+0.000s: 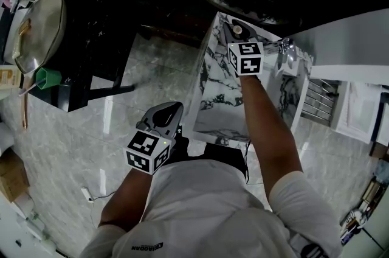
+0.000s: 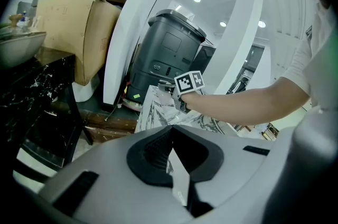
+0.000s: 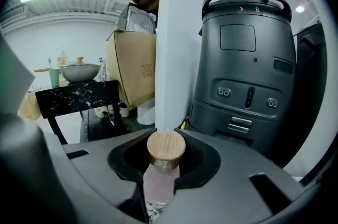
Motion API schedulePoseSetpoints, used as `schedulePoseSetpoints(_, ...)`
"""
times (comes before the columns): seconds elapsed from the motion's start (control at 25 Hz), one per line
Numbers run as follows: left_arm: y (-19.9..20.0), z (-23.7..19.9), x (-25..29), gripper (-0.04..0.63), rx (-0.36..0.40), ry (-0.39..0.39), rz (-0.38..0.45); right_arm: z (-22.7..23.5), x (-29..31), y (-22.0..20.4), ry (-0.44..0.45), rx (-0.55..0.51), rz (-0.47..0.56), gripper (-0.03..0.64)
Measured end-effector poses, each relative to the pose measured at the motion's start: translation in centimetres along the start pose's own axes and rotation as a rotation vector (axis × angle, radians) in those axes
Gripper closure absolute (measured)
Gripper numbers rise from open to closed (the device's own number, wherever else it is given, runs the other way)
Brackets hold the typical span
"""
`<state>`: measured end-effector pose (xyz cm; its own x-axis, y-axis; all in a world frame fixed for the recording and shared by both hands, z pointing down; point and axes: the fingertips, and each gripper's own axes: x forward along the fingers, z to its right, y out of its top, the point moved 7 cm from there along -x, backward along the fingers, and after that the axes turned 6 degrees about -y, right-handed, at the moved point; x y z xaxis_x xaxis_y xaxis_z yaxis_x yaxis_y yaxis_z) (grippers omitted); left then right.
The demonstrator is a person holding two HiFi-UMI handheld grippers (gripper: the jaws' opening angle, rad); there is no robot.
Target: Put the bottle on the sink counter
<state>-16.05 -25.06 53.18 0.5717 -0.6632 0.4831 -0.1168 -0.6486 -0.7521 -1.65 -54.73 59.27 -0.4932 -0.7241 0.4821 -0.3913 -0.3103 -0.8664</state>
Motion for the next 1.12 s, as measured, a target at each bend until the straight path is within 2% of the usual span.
schedulePoseSetpoints(0.16, -0.2, 0.2, -0.2, 0.581, 0.0, 0.003, -0.002, 0.1, 0.1, -0.1, -0.014, -0.013, -0.002, 0.481)
schedulePoseSetpoints(0.32, -0.1, 0.4, -0.6, 0.581, 0.006, 0.004, -0.001, 0.6, 0.0, -0.1, -0.035, 0.012, -0.024, 0.392)
schedulePoseSetpoints(0.4, 0.0, 0.5, -0.9, 0.581, 0.009, 0.003, 0.0, 0.5, -0.2, -0.1, -0.031, -0.001, -0.04, 0.377)
schedulePoseSetpoints(0.68, 0.5, 1.2, -1.6, 0.581, 0.028, -0.004, 0.019, -0.2, -1.8, -0.1, -0.071, -0.052, -0.067, 0.374)
schedulePoseSetpoints(0.96, 1.1, 2.5, -2.9, 0.581, 0.037, -0.023, 0.052, -0.8, -6.6, 0.8, -0.087, 0.015, -0.025, 0.374)
schedulePoseSetpoints(1.12, 1.6, 3.0, -3.3, 0.581, 0.007, -0.062, 0.079, -2.1, -9.9, 1.3, -0.073, 0.031, 0.003, 0.374)
